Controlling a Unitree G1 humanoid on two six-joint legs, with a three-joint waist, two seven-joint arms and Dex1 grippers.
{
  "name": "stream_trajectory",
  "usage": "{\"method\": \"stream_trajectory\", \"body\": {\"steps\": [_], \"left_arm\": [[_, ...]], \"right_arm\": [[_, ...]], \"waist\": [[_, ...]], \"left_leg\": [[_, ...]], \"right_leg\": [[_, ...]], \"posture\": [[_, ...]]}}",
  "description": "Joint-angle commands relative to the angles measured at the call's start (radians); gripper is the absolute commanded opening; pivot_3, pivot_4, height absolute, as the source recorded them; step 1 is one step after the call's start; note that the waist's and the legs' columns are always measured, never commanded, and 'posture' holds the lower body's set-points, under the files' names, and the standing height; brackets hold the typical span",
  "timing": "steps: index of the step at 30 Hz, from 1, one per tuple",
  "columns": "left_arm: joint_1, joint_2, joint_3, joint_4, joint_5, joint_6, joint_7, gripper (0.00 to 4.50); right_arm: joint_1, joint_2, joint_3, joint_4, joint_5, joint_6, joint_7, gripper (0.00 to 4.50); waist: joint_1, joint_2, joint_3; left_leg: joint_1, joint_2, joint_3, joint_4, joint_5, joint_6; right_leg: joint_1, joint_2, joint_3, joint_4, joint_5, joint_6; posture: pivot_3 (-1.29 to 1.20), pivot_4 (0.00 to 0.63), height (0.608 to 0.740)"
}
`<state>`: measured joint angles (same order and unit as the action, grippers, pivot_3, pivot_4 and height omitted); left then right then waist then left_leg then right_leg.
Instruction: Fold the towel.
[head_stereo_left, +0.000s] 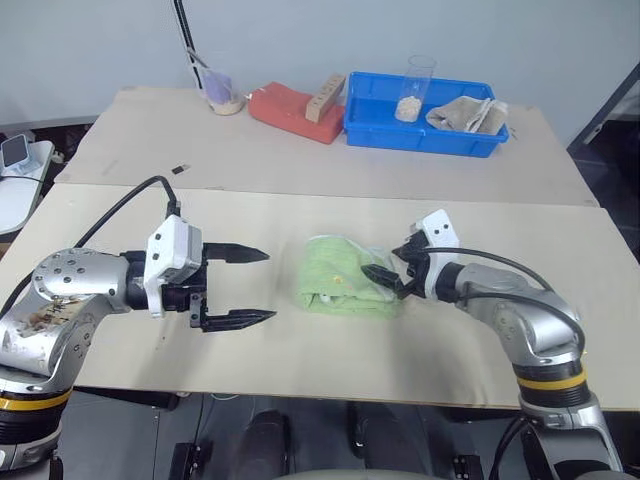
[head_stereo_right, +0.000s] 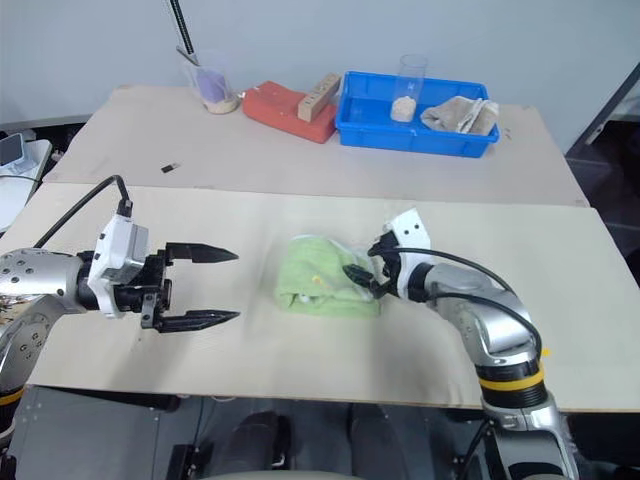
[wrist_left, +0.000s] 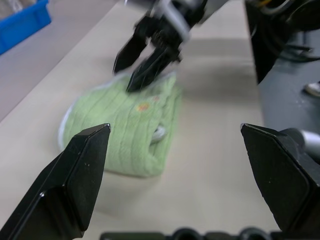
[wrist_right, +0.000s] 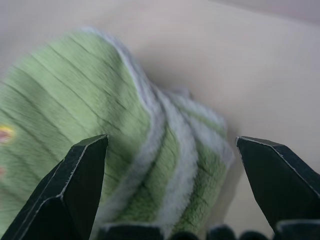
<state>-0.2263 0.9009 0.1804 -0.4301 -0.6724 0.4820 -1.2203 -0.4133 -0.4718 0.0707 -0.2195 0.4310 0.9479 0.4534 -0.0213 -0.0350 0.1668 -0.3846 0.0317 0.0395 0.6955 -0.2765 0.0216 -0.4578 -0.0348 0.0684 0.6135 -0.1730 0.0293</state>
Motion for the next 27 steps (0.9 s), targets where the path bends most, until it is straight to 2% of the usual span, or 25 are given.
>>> {"method": "stream_trajectory", "body": {"steps": [1,3,5,10,17,21,27], "left_arm": [[0.000,0.001,0.066,-0.047,-0.098,0.010,-0.016,4.44],[0.002,0.000,0.086,-0.056,-0.132,0.018,-0.013,4.44],[0.005,-0.002,0.095,-0.057,-0.135,0.008,-0.008,4.50],[0.014,0.007,0.109,-0.043,-0.126,-0.003,-0.010,4.50],[-0.007,-0.020,0.098,-0.052,-0.137,0.012,0.054,4.50],[-0.049,-0.026,0.100,-0.034,-0.159,0.036,0.088,4.50],[-0.083,-0.034,0.079,-0.014,-0.150,0.037,0.118,4.50]], "right_arm": [[-0.011,0.020,-0.013,0.035,-0.011,-0.026,0.004,4.50],[-0.020,0.047,-0.034,0.056,0.010,-0.008,0.006,4.50],[-0.026,0.063,-0.046,0.067,0.018,-0.002,0.008,3.97],[-0.041,0.060,-0.036,0.070,0.023,-0.001,0.038,2.29],[-0.120,-0.030,0.012,0.109,-0.079,-0.176,0.126,0.03],[-0.266,-0.063,-0.046,0.340,-0.126,-0.301,0.132,0.03],[-0.438,-0.052,-0.017,0.815,-0.242,-0.466,0.149,0.03]], "waist": [[0.000,0.000,0.000],[0.000,0.000,0.000],[-0.003,0.000,0.000],[-0.010,0.000,0.000],[-0.018,0.000,0.000],[-0.022,0.000,0.000],[-0.024,0.000,0.000]], "left_leg": [[0.000,0.000,0.000,0.000,0.000,0.000],[0.000,0.000,0.000,0.000,0.000,0.000],[0.000,0.000,0.000,0.000,0.000,0.000],[0.001,0.000,0.000,0.000,0.000,0.000],[0.001,0.000,0.000,0.000,0.000,0.000],[0.001,0.000,0.000,0.000,0.000,0.000],[0.001,0.000,0.000,-0.001,0.000,0.000]], "right_leg": [[0.000,0.000,0.000,0.000,0.000,0.000],[0.000,0.000,0.000,0.000,0.000,0.000],[0.000,0.000,0.000,0.000,0.000,0.000],[0.000,0.001,0.000,0.001,0.000,0.000],[0.000,0.000,0.000,0.001,0.000,0.000],[0.000,0.001,0.000,0.001,0.000,0.000],[0.001,0.001,0.000,0.000,0.003,-0.006]], "posture": [[0.00,0.150,0.714],[0.00,0.150,0.714],[0.00,0.150,0.714],[0.00,0.150,0.714],[0.00,0.150,0.714],[0.00,0.150,0.714],[0.00,0.150,0.714]]}}
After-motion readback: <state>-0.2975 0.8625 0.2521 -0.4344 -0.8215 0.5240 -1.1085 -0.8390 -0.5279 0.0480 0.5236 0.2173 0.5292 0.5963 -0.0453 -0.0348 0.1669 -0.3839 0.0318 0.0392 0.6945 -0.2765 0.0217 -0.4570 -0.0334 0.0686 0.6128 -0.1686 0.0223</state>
